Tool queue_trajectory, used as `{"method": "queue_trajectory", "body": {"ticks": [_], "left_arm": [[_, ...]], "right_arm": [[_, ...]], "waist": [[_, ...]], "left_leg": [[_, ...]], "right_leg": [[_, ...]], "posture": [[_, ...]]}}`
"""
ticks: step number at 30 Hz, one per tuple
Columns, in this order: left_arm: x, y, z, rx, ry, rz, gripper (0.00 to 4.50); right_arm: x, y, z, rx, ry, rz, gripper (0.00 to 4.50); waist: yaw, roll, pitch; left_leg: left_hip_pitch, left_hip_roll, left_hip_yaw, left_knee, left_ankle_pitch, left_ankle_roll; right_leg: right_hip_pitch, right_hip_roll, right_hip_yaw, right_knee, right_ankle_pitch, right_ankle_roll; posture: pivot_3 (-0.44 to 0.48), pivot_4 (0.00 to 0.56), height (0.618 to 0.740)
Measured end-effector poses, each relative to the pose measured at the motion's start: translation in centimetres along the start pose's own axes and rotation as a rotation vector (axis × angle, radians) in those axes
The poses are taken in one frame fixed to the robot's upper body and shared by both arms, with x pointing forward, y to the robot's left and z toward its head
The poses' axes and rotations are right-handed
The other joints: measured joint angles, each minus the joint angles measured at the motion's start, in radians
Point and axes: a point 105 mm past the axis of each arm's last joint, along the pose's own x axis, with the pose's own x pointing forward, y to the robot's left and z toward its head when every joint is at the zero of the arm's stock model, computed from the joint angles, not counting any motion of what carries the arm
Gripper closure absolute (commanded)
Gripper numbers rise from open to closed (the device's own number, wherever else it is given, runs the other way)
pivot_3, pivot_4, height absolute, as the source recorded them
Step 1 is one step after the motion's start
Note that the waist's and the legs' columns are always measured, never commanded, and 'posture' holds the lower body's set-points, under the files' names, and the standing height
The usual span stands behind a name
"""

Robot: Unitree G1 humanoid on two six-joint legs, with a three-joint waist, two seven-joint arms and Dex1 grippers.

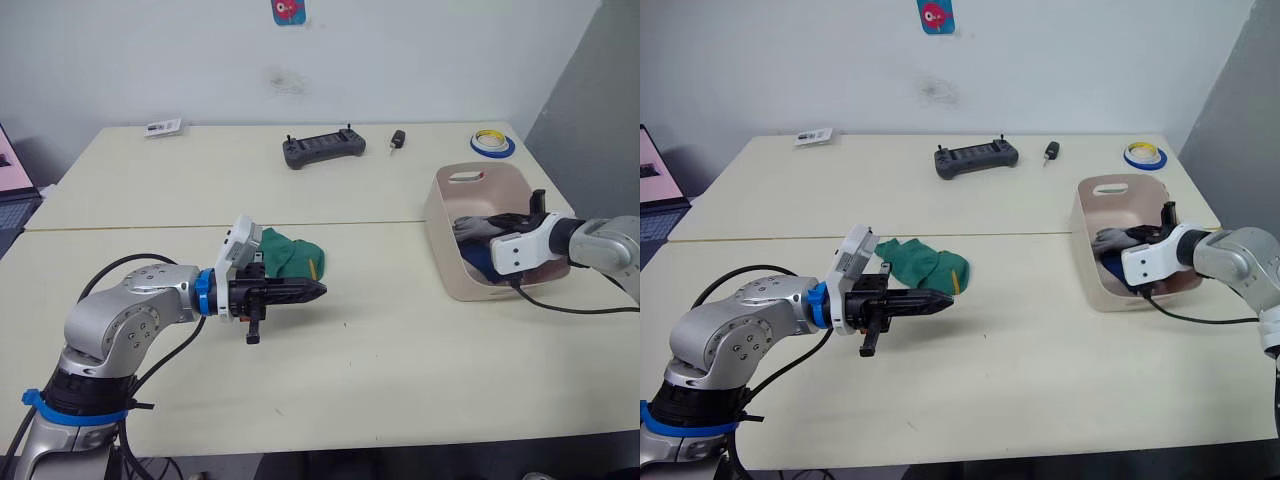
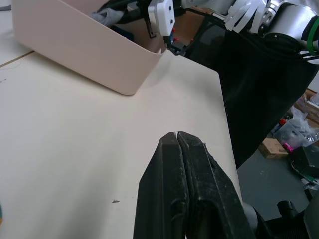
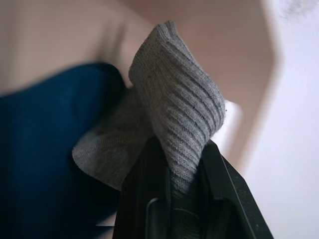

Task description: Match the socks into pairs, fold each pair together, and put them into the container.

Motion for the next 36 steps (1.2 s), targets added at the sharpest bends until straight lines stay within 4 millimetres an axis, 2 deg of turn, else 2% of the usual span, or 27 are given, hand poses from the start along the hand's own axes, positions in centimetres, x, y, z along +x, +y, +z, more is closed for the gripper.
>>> {"method": "queue_trajectory", "body": {"ticks": [10, 12, 20, 28, 36], "left_arm": [[0.6, 0.2, 0.7, 0.026, -0.014, 0.001, 4.50], [0.7, 0.2, 0.7, 0.029, -0.015, 0.002, 4.50], [1.1, 0.3, 1.2, 0.040, -0.025, 0.003, 4.50], [1.3, 0.4, 1.2, 0.045, -0.019, 0.003, 4.50], [0.8, 1.0, 0.8, 0.032, -0.007, 0.033, 4.50]], "right_arm": [[0.6, 0.0, 1.1, 0.052, -0.051, 0.073, 0.47], [0.6, -0.3, 1.3, 0.061, -0.066, 0.099, 0.05], [-0.3, -2.9, 1.4, 0.116, -0.123, 0.193, 0.05], [-2.2, -2.0, -0.6, 0.116, -0.052, 0.342, 0.05], [-4.5, -4.2, -1.7, 0.127, 0.023, 0.294, 0.05]], "waist": [[0.001, 0.000, 0.000], [0.001, 0.000, 0.000], [0.002, 0.001, 0.001], [0.003, 0.001, 0.001], [0.002, 0.002, 0.001]], "left_leg": [[0.000, 0.000, 0.000, 0.000, 0.000, 0.000], [-0.001, 0.000, 0.000, 0.000, 0.000, 0.000], [-0.001, 0.000, -0.001, 0.001, 0.000, 0.000], [-0.001, -0.001, -0.001, 0.001, 0.000, 0.000], [-0.001, -0.001, -0.001, 0.001, 0.000, 0.000]], "right_leg": [[0.000, 0.000, 0.000, 0.000, 0.000, 0.000], [0.000, 0.000, -0.001, 0.000, 0.000, 0.000], [0.000, -0.001, -0.002, 0.000, 0.000, 0.000], [0.000, -0.002, -0.002, 0.000, 0.000, 0.000], [0.000, -0.001, -0.002, 0.000, 0.000, 0.000]], "posture": [[0.000, 0.150, 0.740], [0.000, 0.150, 0.740], [0.000, 0.150, 0.740], [0.000, 0.150, 0.740], [0.000, 0.150, 0.740]]}}
